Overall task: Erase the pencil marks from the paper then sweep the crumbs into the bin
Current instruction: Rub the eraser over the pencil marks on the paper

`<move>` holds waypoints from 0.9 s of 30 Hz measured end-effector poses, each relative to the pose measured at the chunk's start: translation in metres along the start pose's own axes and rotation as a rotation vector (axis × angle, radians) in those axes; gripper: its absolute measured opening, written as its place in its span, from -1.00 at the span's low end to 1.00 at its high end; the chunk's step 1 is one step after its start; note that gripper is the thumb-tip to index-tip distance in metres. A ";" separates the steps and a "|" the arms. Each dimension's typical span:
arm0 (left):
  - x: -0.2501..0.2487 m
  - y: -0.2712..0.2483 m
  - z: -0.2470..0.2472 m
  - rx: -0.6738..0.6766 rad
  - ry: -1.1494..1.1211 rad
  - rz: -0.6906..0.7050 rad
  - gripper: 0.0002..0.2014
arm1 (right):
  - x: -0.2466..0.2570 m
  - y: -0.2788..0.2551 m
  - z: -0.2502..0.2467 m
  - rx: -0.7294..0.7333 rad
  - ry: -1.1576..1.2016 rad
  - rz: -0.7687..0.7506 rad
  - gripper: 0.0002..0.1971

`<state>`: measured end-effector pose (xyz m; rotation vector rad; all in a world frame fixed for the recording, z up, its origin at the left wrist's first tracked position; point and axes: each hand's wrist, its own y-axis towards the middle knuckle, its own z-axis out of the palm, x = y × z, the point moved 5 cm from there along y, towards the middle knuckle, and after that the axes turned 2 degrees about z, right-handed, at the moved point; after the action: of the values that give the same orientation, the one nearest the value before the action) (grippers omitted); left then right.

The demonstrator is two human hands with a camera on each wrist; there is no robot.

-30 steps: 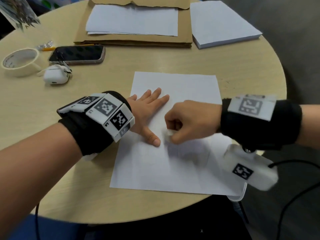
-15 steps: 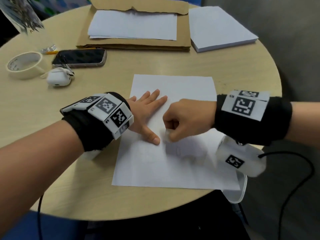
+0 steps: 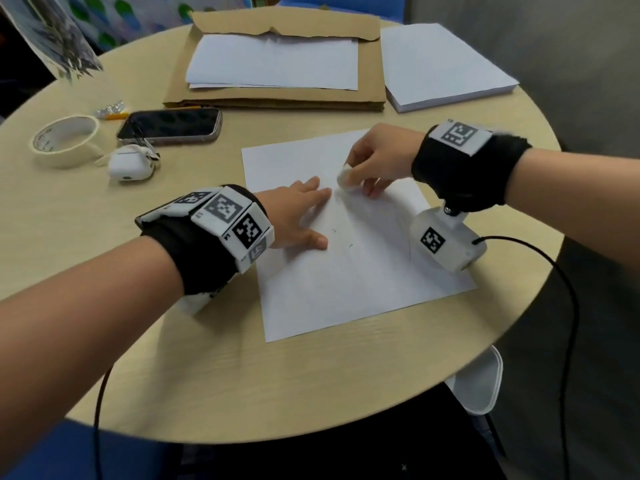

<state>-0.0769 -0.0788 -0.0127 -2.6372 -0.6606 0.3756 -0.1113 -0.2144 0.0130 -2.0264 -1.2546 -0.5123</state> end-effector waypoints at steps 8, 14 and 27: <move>-0.001 0.006 0.008 0.080 0.054 0.012 0.30 | 0.031 -0.044 0.044 -0.008 -0.523 -0.230 -0.77; -0.001 0.007 0.015 0.142 0.089 -0.013 0.43 | 0.023 -0.050 0.039 0.150 -0.435 -0.079 -0.77; -0.001 0.006 0.015 0.171 0.099 -0.032 0.43 | 0.020 -0.047 0.033 0.125 -0.356 0.000 -0.82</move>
<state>-0.0808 -0.0801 -0.0284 -2.4632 -0.6101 0.2777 -0.1443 -0.1639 0.0197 -2.0689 -1.4525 -0.0680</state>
